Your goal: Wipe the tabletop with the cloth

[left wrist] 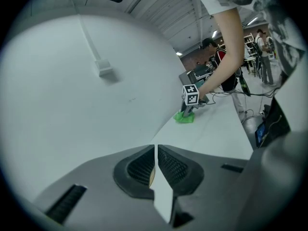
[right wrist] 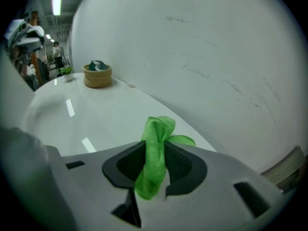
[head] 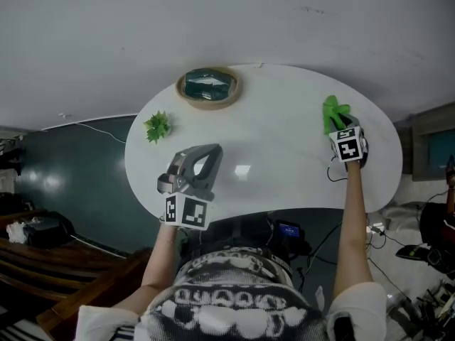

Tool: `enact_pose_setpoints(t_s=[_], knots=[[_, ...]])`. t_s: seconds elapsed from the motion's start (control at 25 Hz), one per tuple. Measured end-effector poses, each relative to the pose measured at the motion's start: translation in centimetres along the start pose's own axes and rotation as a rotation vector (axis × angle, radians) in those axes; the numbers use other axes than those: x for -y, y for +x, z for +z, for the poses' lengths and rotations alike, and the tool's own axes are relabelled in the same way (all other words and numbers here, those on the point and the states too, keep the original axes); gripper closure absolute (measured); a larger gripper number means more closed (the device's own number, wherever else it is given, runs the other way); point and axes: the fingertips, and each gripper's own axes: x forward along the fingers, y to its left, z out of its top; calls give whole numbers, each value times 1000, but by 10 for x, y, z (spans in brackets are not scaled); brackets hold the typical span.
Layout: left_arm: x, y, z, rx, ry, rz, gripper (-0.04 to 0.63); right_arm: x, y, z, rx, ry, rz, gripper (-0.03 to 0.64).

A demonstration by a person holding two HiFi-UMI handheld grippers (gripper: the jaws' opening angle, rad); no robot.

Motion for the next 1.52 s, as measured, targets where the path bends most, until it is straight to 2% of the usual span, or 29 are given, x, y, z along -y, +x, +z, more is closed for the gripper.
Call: enact_pose_setpoints(t_s=[0.2, 0.44, 0.8, 1.16, 1.36, 1.52], knots=[[0, -24, -8, 4, -14, 28, 577, -90, -13, 35, 71, -61, 131, 499], [-6, -74, -43, -23, -49, 74, 577, -207, -23, 91, 145, -142, 274, 499], [-42, -185, -138, -125, -132, 213, 577, -410, -43, 173, 217, -216, 489, 499], [-66, -282, -244, -220, -190, 344, 577, -597, -56, 217, 225, -344, 647, 499], [-67, -318, -271, -253, -224, 363, 577, -660, -56, 226, 195, -397, 696, 499], [-64, -336, -285, -270, -253, 379, 577, -680, -47, 221, 150, -443, 699, 499]])
